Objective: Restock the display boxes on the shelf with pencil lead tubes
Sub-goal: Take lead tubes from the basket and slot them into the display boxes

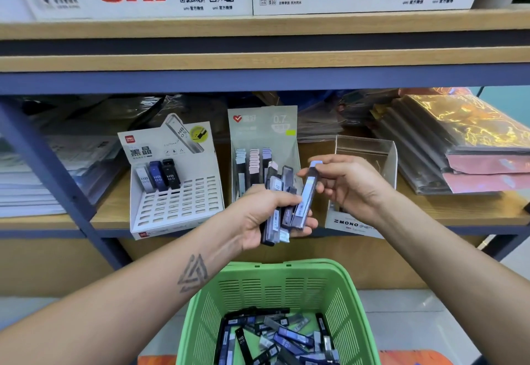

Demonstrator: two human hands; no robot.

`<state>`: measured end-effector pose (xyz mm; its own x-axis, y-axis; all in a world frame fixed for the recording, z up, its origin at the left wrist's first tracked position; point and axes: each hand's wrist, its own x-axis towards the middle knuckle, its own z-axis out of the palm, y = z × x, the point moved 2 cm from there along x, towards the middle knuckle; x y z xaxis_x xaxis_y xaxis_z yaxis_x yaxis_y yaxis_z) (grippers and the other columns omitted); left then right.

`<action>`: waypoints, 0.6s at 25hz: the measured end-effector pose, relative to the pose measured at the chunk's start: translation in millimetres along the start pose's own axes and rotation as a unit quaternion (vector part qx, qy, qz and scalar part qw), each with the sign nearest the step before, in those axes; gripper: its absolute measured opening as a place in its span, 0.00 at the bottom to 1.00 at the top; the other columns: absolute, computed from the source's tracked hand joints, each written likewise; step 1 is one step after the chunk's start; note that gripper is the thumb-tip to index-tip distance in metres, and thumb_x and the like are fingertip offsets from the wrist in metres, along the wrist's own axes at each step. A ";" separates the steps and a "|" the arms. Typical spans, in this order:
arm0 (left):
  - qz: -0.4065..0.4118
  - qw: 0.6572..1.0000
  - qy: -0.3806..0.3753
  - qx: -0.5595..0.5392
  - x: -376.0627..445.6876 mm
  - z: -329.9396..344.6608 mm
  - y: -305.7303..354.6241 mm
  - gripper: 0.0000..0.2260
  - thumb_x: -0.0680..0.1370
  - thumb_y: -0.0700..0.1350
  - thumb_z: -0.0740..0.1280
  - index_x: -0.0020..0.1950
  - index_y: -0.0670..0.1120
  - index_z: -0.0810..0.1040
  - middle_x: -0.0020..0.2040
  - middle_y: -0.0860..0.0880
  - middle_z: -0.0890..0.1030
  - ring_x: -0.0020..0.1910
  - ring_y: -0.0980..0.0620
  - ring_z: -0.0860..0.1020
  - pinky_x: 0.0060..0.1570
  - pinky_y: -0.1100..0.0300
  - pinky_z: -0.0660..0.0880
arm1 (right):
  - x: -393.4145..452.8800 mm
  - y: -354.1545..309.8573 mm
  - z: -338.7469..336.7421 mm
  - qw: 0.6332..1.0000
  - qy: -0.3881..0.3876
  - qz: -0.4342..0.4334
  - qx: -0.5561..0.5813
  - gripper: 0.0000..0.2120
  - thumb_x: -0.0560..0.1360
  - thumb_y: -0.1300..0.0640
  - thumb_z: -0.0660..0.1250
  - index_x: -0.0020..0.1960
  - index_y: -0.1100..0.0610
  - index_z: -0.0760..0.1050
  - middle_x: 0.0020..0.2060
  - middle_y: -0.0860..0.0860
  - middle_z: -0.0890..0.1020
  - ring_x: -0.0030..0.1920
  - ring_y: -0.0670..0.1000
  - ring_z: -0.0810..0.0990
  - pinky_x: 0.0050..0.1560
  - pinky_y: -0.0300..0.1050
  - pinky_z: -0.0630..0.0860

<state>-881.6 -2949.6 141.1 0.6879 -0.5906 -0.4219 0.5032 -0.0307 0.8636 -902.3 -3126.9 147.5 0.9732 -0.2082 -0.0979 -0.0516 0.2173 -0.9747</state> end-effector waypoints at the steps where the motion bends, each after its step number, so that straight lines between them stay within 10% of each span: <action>1: -0.003 1.000 0.002 -0.003 -2.5 -3.5 0.0 0.10 0.81 0.34 0.65 0.59 0.29 0.75 0.44 0.32 0.83 0.39 0.38 0.85 0.34 0.48 0.84 | 2.6 -2.5 2.5 0.999 0.003 -0.006 -0.032 0.07 0.78 0.67 0.64 0.55 0.66 0.78 0.49 0.65 0.86 0.31 0.50 0.75 0.32 0.39 0.72; 10: 0.025 0.975 0.114 0.191 -16.5 -43.5 17.9 0.06 0.80 0.33 0.65 0.56 0.36 0.74 0.43 0.36 0.84 0.37 0.38 0.85 0.34 0.51 0.84 | 24.1 -22.9 24.2 0.975 0.014 -0.106 -0.197 0.08 0.75 0.70 0.70 0.53 0.64 0.83 0.36 0.57 0.84 0.33 0.51 0.81 0.35 0.38 0.78; 15: 0.070 0.986 0.112 0.098 -20.8 -54.4 48.0 0.05 0.81 0.34 0.64 0.45 0.38 0.74 0.31 0.42 0.76 0.25 0.49 0.75 0.23 0.62 0.71 | 35.9 -27.0 24.7 0.903 0.049 -0.203 -0.376 0.08 0.77 0.63 0.72 0.56 0.58 0.83 0.43 0.53 0.85 0.36 0.46 0.85 0.38 0.35 0.80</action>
<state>-843.4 -2895.0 176.3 0.8525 -0.4084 -0.3263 0.2999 -0.1293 0.9452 -860.4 -3116.7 175.3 0.9230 -0.2171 0.3177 0.1322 -0.5965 -0.7917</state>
